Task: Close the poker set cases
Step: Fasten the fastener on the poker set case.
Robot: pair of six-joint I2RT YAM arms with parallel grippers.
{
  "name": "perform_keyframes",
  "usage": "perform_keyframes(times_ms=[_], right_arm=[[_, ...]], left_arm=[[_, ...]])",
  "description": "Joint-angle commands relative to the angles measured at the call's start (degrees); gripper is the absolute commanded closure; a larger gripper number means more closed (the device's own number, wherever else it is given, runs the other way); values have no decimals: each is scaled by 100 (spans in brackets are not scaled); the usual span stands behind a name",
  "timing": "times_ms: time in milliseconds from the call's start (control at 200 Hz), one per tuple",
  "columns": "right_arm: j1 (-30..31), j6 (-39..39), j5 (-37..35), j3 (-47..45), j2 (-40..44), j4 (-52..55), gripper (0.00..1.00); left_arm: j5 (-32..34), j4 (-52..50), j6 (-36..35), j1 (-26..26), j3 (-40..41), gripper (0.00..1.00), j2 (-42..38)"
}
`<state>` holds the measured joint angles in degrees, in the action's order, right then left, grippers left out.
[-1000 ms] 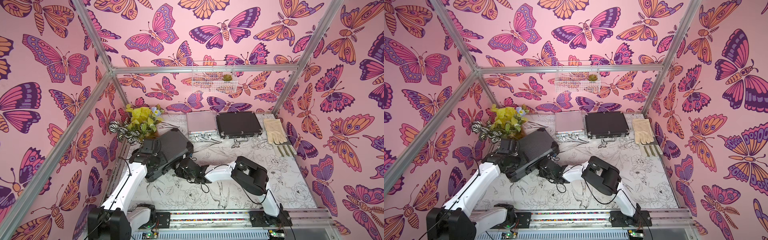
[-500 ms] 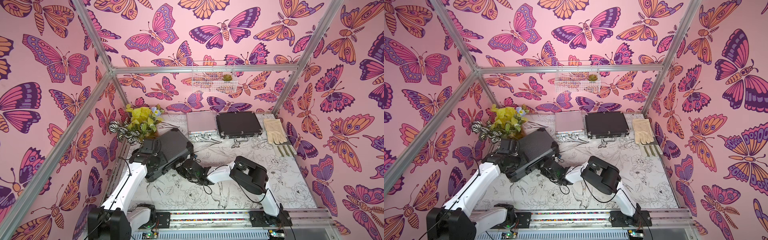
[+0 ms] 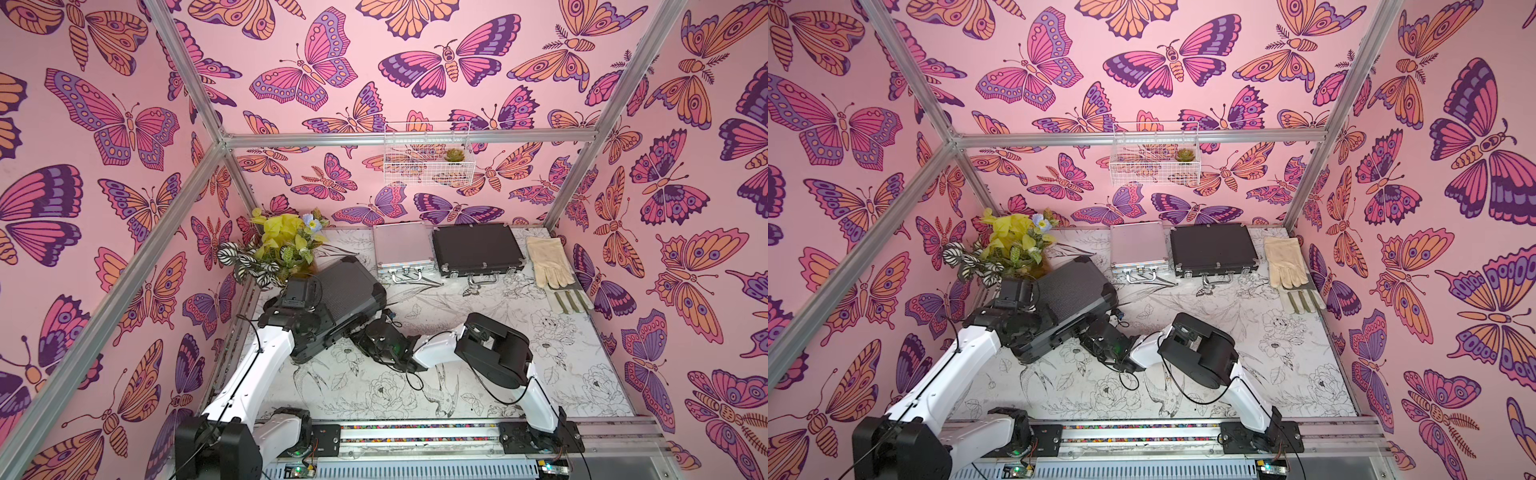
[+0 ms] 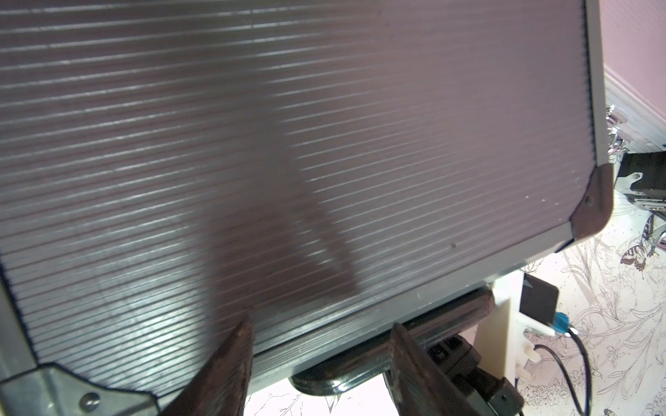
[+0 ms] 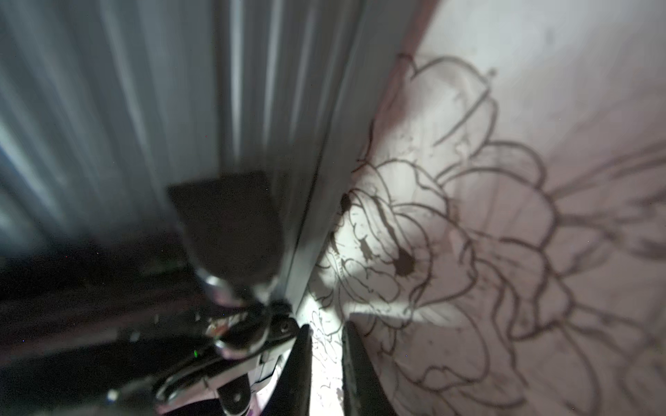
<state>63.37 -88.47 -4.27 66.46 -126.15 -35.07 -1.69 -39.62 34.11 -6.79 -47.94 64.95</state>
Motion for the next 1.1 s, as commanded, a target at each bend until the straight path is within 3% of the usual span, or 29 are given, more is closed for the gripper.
perform_keyframes(times_ms=[0, 346, 631, 801, 1097], right_arm=[[43, -208, 51, -257, -295, 93, 80], [130, -111, -231, 48, -221, 872, 79], [179, -467, -332, -11, -437, 738, 79], [136, 226, -574, -262, 230, 987, 77], [-168, 2062, -644, -1247, 1521, 1478, 65]], left_arm=[[-5, -20, 12, -22, 110, 38, -48], [-85, -20, 49, -27, 110, 38, -60], [-121, -15, 81, -25, 182, 38, -88], [-112, -28, 111, -24, 152, 38, -131], [-27, -100, 90, -24, -8, 35, -289]])
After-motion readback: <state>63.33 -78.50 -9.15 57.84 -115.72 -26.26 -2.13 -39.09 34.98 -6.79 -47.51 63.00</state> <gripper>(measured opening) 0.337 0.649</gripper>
